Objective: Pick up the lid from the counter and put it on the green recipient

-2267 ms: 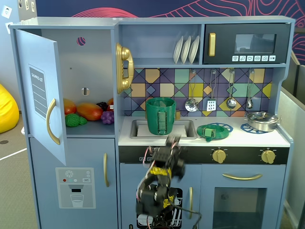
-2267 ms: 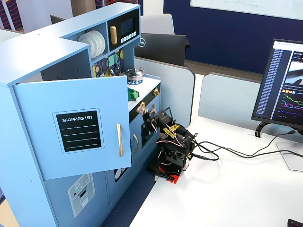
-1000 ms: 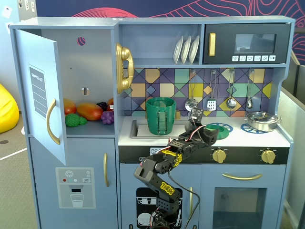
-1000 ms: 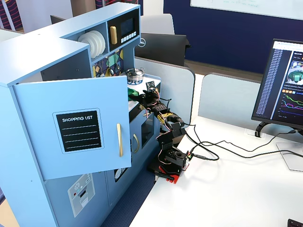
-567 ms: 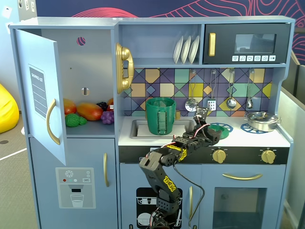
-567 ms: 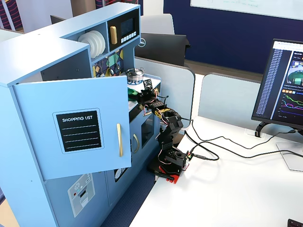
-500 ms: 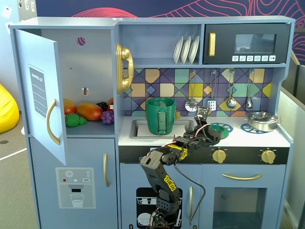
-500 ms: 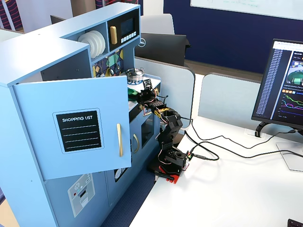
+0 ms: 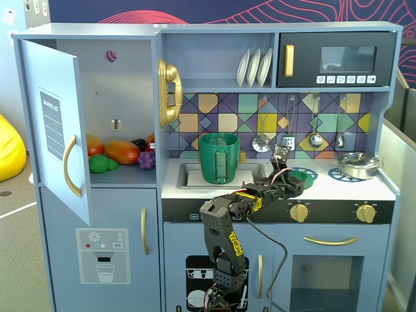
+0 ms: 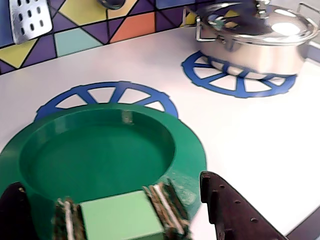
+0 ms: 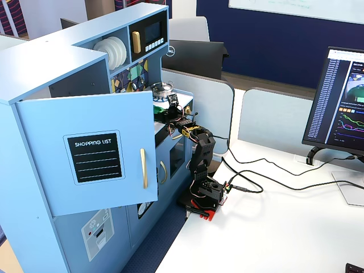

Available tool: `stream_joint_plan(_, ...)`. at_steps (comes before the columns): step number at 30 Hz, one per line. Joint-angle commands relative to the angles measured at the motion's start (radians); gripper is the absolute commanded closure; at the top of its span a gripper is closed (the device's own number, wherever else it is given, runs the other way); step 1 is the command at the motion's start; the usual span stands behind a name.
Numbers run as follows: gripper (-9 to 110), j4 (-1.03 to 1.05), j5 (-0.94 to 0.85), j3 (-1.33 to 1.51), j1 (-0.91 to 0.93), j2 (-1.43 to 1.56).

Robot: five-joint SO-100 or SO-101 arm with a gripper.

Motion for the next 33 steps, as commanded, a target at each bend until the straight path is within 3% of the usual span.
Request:
stream_joint_plan(1, 76, -0.037, -0.003, -0.081, -0.023, 0.003)
stream_joint_plan(4, 101, -0.072, 0.009, -0.06, -0.046, 0.006)
stream_joint_plan(17, 101, -0.127, 0.083, -0.143, -0.049, 0.101)
stream_joint_plan(33, 101, 0.33, 0.13, -0.532, -0.173, 0.337)
